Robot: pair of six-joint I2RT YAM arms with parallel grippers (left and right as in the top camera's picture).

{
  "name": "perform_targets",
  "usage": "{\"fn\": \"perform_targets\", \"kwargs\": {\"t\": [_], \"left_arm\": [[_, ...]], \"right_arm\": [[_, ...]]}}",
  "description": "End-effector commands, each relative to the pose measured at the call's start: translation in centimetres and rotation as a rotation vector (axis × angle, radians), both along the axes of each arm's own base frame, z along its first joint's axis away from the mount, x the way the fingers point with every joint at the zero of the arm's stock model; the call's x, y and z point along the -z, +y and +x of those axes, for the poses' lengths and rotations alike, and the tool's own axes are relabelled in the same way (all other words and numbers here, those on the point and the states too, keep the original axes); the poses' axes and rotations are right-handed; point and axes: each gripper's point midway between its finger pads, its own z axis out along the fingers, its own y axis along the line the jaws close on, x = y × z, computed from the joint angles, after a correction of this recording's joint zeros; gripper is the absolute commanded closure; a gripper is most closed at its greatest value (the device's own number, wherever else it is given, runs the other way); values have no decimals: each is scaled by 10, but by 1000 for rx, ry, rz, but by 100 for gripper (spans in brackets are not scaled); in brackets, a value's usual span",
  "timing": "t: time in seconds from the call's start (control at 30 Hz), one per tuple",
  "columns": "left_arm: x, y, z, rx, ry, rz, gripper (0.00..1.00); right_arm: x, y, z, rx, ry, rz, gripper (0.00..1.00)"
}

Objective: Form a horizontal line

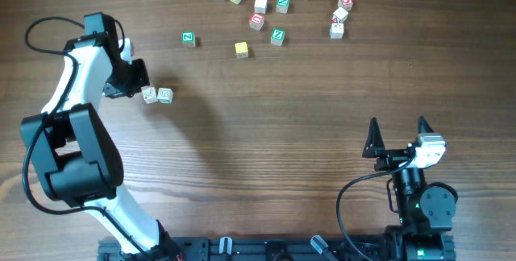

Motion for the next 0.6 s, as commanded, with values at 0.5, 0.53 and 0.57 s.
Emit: {"fn": "perform_targets", "kwargs": {"t": [0.5,0.53,0.57], "left_arm": [[-9,32,17,-188,-89,81,96],[-2,28,13,-176,-59,69,96],[8,27,7,-159,-20,65,96]], "right_arm": [[-1,4,0,-20,-6,-18,0],[-1,4,0,-20,-6,-17,0],[-1,4,0,-20,-6,-17,0]]}}
